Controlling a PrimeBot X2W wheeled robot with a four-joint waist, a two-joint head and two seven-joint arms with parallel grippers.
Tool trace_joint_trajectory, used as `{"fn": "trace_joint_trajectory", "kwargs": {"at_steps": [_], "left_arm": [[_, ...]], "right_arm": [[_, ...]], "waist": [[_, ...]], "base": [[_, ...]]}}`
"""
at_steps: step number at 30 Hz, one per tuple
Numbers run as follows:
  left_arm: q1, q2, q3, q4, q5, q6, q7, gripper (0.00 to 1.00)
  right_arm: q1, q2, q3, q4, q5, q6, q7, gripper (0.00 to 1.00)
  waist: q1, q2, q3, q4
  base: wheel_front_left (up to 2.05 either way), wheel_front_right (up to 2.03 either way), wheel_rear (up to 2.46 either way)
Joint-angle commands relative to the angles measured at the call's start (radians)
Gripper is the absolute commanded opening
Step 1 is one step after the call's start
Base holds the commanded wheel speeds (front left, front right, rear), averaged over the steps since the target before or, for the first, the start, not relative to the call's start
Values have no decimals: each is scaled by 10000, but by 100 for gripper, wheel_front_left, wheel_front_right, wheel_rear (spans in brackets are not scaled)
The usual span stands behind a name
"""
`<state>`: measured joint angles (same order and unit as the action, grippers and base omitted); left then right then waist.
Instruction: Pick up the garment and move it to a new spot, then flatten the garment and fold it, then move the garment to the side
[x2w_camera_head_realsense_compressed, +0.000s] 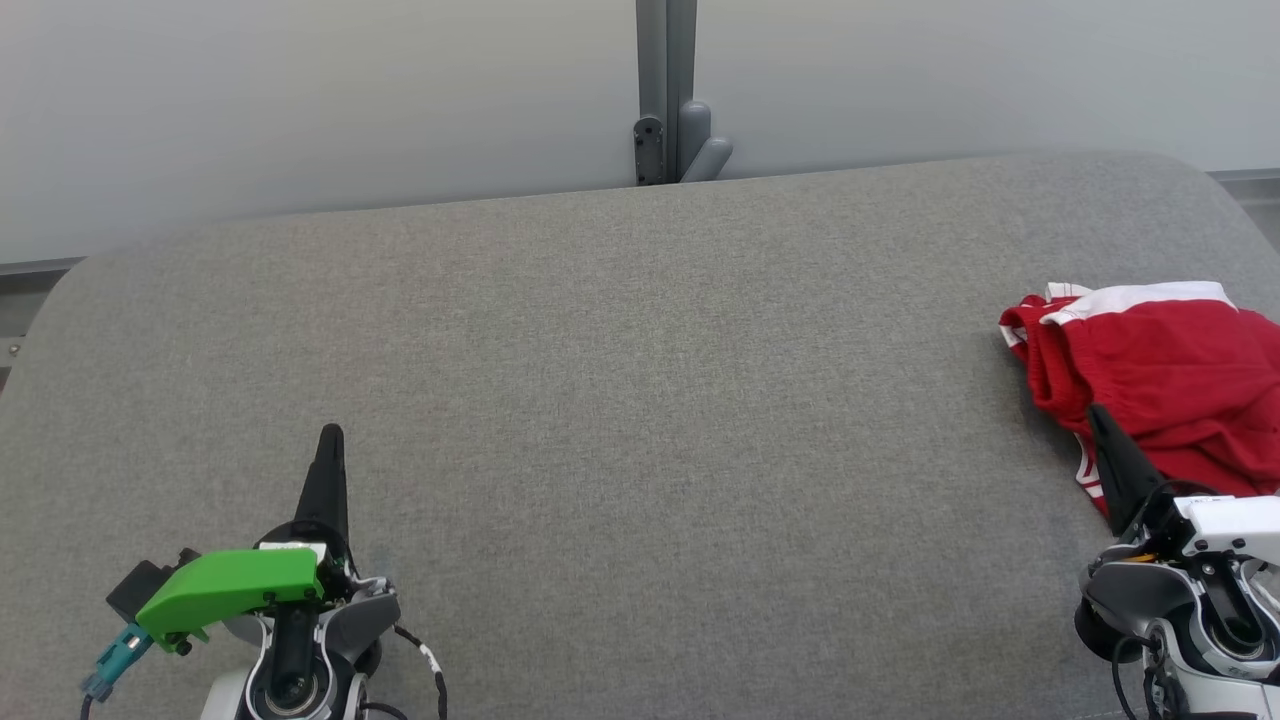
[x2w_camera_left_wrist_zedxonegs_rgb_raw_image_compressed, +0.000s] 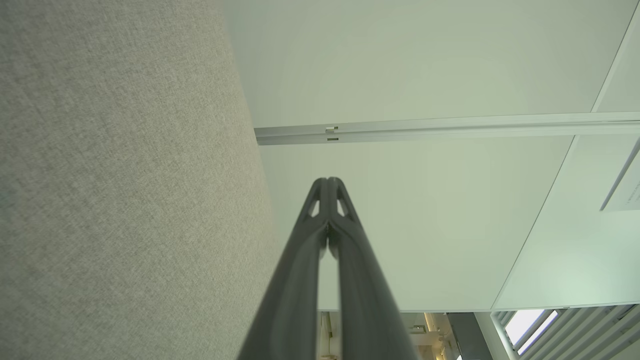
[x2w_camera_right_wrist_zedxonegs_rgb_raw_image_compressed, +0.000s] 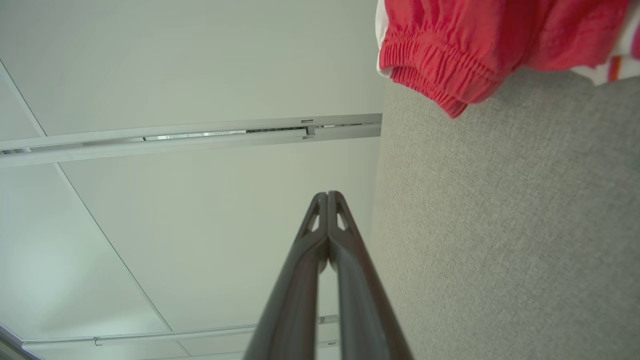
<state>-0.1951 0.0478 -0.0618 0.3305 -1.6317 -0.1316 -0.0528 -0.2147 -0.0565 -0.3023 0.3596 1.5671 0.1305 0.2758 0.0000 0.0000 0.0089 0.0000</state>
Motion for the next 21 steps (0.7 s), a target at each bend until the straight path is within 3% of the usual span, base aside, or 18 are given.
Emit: {"fn": "trace_joint_trajectory", "kwargs": {"at_steps": [1, 21], "left_arm": [[-108, 2, 36, 8, -101, -30, 15, 0], [-107, 3, 34, 7, -103, -30, 13, 0]], "right_arm": [[-87, -4, -24, 15, 36, 4, 48, 0], [-87, -1, -28, 15, 29, 4, 52, 0]], "waist": [[0, 0, 0, 1], [0, 0, 0, 1]], "base": [[0, 0, 0], [0, 0, 0]]}}
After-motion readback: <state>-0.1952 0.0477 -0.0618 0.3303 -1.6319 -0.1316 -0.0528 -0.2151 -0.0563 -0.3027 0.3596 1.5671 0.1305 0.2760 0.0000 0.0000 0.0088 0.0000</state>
